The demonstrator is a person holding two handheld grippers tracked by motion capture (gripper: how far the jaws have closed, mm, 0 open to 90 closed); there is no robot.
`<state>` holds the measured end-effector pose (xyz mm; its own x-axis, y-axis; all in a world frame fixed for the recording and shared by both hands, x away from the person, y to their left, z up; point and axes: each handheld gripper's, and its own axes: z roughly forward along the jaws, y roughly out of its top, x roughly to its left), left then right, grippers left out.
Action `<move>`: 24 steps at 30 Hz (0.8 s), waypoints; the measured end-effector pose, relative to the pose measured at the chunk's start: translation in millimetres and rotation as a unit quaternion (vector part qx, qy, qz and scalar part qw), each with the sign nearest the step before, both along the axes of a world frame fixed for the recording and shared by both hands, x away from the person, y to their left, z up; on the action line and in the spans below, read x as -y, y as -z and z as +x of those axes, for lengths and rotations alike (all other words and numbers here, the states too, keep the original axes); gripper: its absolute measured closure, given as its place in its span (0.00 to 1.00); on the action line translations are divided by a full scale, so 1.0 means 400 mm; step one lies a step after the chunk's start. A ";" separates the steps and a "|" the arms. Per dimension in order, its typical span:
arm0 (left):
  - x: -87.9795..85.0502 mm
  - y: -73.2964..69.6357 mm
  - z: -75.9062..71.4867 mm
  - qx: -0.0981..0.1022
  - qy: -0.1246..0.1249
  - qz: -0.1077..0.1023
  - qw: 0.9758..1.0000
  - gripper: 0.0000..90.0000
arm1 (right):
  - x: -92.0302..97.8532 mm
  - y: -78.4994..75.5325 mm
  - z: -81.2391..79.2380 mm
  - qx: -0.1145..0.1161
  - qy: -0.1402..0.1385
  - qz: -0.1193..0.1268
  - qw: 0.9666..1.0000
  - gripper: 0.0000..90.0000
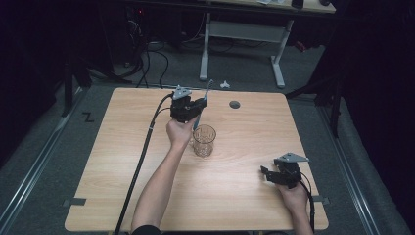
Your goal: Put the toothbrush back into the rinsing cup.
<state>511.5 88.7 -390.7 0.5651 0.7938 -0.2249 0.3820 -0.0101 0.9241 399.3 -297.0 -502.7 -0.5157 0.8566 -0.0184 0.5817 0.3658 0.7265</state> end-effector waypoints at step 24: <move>-0.029 0.022 -0.006 -0.017 0.007 -0.011 1.000 0.88 | 0.000 0.000 0.000 0.001 0.000 -0.001 1.000 0.37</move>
